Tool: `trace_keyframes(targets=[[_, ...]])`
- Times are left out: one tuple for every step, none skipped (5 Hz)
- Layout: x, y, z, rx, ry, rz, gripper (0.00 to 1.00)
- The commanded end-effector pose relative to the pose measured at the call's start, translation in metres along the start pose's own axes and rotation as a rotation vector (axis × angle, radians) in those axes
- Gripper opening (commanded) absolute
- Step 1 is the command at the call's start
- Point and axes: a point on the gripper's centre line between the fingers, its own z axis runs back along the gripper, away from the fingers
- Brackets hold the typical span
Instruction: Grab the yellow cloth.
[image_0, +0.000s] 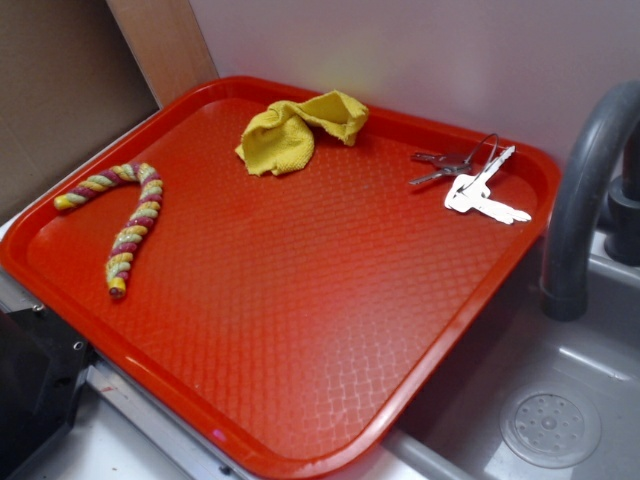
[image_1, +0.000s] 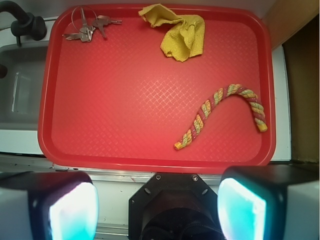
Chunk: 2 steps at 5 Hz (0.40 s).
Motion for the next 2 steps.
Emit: trace_keyframes(targets=[[0.0,0.0,0.0,0.0,0.0,0.0,1.0],[0.045,0.004,-0.044,0.005,-0.076,-0.067,1.0]])
